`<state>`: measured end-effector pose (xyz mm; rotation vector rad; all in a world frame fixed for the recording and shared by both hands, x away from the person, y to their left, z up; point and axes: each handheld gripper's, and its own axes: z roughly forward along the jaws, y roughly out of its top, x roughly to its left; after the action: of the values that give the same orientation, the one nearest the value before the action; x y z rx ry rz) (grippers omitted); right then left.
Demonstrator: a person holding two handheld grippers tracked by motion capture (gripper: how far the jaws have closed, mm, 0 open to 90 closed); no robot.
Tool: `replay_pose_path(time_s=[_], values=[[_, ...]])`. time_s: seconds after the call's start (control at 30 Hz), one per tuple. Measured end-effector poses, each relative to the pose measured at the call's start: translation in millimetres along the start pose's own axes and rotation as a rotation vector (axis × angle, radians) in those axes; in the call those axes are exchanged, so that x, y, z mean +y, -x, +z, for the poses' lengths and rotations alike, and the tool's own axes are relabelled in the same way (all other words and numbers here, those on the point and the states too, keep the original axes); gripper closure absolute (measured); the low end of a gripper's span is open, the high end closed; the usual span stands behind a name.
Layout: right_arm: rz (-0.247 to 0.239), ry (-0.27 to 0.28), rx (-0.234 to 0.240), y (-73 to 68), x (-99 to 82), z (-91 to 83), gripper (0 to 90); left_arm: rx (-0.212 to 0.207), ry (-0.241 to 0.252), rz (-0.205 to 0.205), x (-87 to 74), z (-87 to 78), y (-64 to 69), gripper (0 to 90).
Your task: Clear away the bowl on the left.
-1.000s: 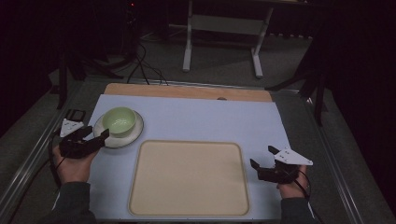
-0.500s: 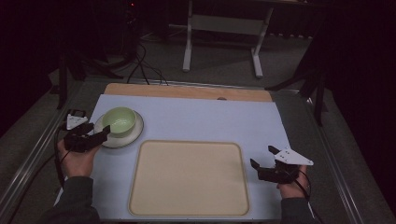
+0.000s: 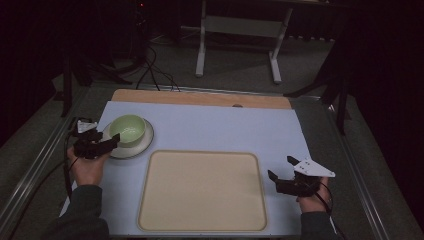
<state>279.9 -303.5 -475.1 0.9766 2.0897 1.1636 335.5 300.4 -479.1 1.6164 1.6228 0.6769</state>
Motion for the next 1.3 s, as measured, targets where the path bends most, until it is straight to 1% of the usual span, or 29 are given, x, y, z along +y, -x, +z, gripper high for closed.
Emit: replay_pose_path(time_s=[0.13,0.17,0.2,0.3,0.33,0.47,0.5,0.6,0.63,0.7,0.73,0.77,0.83,0.93,0.97,1.03,1.07,1.13,1.17,1.2,1.3], values=[[0.0,0.002,0.0,-0.2,0.1,0.0,13.7,0.006,-0.016,-0.025,0.2,7.5,-2.0,35.1],[0.0,0.002,0.0,-0.2,0.1,0.0,13.7,0.006,-0.016,-0.025,0.2,7.5,-2.0,35.1],[-0.001,0.001,0.0,-0.3,0.2,0.0,13.7,0.013,-0.032,-0.033,-0.2,11.8,-3.5,35.1],[-0.001,0.0,0.001,-0.3,0.2,0.1,13.7,0.008,-0.06,-0.049,-1.2,18.1,-6.8,35.2],[-0.001,0.0,0.001,-0.4,0.2,0.2,13.7,-0.001,-0.06,-0.061,-1.4,19.5,-7.7,35.2],[-0.002,0.0,0.001,-0.9,0.3,0.2,13.7,-0.014,-0.068,-0.068,-1.2,22.6,-7.7,36.5],[-0.002,0.0,0.001,-0.9,0.3,0.3,13.7,-0.017,-0.068,-0.076,-1.3,23.5,-7.6,36.9],[-0.007,-0.002,0.0,-1.4,0.3,0.4,13.7,-0.016,-0.08,-0.087,-1.3,25.9,-7.5,39.9],[-0.01,-0.004,0.0,-1.7,0.4,0.4,13.7,-0.014,-0.09,-0.097,-1.6,27.3,-7.4,40.6],[-0.015,-0.006,-0.001,-2.3,0.5,0.8,13.8,-0.018,-0.119,-0.104,-2.2,30.0,-6.7,43.8],[-0.016,-0.007,0.0,-2.6,0.6,1.0,13.7,0.003,-0.147,-0.095,-3.2,32.5,-5.0,45.9],[-0.018,-0.008,0.0,-2.9,0.7,1.1,13.7,0.017,-0.162,-0.088,-4.2,34.5,-4.3,48.7],[-0.022,-0.008,0.001,-3.1,0.8,1.2,13.7,0.014,-0.176,-0.102,-5.9,37.4,-4.7,50.3],[-0.024,-0.008,0.0,-3.1,0.9,0.7,13.7,0.015,-0.186,-0.133,-5.2,38.8,-5.8,57.0],[-0.023,-0.007,-0.001,-3.1,0.9,0.8,13.7,0.009,-0.187,-0.149,-4.8,39.0,-6.9,60.0],[-0.024,-0.008,-0.001,-3.0,0.9,0.7,13.7,-0.013,-0.191,-0.196,-4.2,39.9,-10.0,64.4],[-0.026,-0.007,-0.001,-3.1,1.0,0.7,13.7,-0.016,-0.194,-0.214,-3.7,40.3,-10.9,66.0],[-0.026,-0.007,-0.002,-3.3,1.1,0.5,13.7,-0.018,-0.197,-0.238,-3.2,41.7,-11.7,67.9],[-0.026,-0.007,-0.002,-3.3,1.1,0.5,13.7,-0.018,-0.197,-0.238,-3.2,41.7,-11.7,68.3],[-0.026,-0.006,-0.002,-3.3,1.1,0.5,13.7,-0.017,-0.203,-0.259,-2.7,42.6,-12.6,68.3],[-0.028,-0.006,-0.001,-3.4,1.1,0.5,13.7,-0.007,-0.21,-0.276,-2.3,42.9,-13.0,72.5]])
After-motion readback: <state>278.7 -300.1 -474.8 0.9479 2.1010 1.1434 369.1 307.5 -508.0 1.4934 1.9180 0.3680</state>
